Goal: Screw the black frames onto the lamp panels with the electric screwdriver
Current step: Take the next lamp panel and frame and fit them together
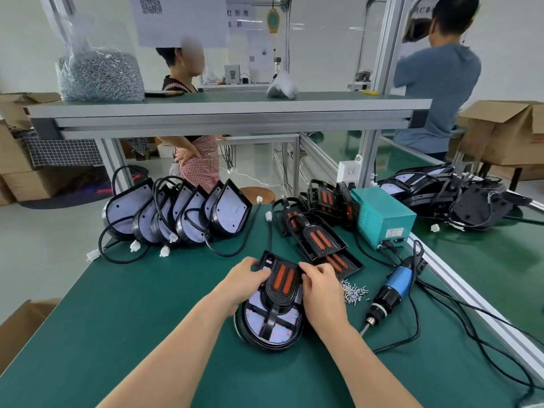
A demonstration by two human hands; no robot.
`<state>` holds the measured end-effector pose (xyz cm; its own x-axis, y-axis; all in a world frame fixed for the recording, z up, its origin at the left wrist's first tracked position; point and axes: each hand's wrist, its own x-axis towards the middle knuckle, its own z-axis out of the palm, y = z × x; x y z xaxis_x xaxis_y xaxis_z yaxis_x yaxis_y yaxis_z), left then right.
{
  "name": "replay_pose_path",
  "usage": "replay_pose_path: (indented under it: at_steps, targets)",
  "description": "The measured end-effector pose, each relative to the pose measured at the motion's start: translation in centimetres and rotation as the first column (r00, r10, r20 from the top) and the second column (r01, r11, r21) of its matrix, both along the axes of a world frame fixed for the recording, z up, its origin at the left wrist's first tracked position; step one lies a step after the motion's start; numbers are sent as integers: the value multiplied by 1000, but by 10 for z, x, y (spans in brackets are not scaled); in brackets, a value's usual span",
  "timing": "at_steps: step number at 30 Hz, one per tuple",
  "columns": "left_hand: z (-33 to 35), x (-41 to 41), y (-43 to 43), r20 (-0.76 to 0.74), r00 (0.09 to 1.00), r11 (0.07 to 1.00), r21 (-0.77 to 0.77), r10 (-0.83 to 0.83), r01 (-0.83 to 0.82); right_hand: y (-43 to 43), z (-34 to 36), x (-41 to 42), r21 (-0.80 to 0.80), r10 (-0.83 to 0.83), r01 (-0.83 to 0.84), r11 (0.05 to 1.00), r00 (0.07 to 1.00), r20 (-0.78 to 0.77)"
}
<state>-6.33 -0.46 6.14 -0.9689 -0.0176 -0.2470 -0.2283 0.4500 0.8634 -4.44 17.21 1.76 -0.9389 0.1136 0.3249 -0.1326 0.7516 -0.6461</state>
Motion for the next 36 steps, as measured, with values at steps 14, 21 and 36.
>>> replay_pose_path:
  at_steps: [14,21,36]
  targets:
    - [-14,39,11,64,985,932,318,163,-175,14,10,25,-1,101,-102,995,994,-40]
    - [-25,40,9,83,976,891,397,203,-219,92,41,27,-113,-360,358,927,933,1]
    - [-30,39,7,74,979,887,414,192,-205,137,30,11,12,-443,468,884,828,343]
